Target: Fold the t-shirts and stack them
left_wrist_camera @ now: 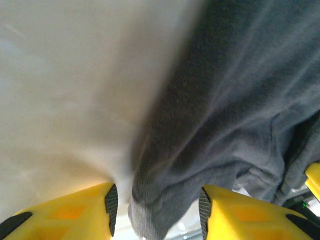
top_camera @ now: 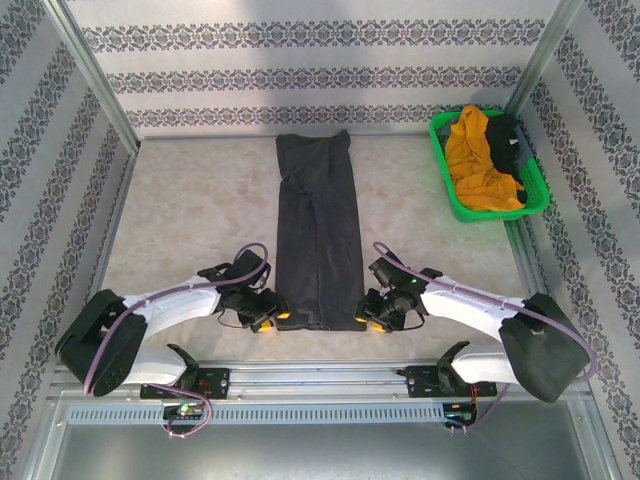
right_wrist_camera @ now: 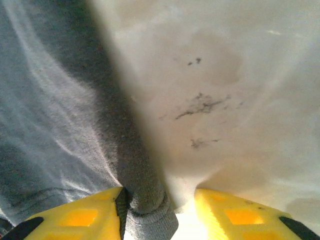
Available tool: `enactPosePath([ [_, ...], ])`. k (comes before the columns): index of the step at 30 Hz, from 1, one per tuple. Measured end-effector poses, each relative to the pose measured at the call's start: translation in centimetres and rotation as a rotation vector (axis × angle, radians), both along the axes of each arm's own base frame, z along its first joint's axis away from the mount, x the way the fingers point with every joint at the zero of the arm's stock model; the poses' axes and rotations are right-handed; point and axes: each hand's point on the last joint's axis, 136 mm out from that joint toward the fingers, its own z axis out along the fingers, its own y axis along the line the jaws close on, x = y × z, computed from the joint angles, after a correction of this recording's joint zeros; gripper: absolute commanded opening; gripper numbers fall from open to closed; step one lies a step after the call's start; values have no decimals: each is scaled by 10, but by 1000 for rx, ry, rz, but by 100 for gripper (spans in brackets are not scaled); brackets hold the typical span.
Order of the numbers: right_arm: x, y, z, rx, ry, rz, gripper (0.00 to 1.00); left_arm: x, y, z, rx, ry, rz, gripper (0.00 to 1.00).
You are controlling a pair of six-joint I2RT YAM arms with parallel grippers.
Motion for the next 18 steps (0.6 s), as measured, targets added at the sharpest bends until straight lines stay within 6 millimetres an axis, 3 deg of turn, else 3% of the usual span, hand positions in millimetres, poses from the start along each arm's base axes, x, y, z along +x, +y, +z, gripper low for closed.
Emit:
enactPosePath([
  [12,-2,-4,-3,-60,79,-19,16,-1,-3,-5,16,54,29,17],
  [18,6,7,1,-11,46,-15,0,7,-16,2,-32,4,17,0],
])
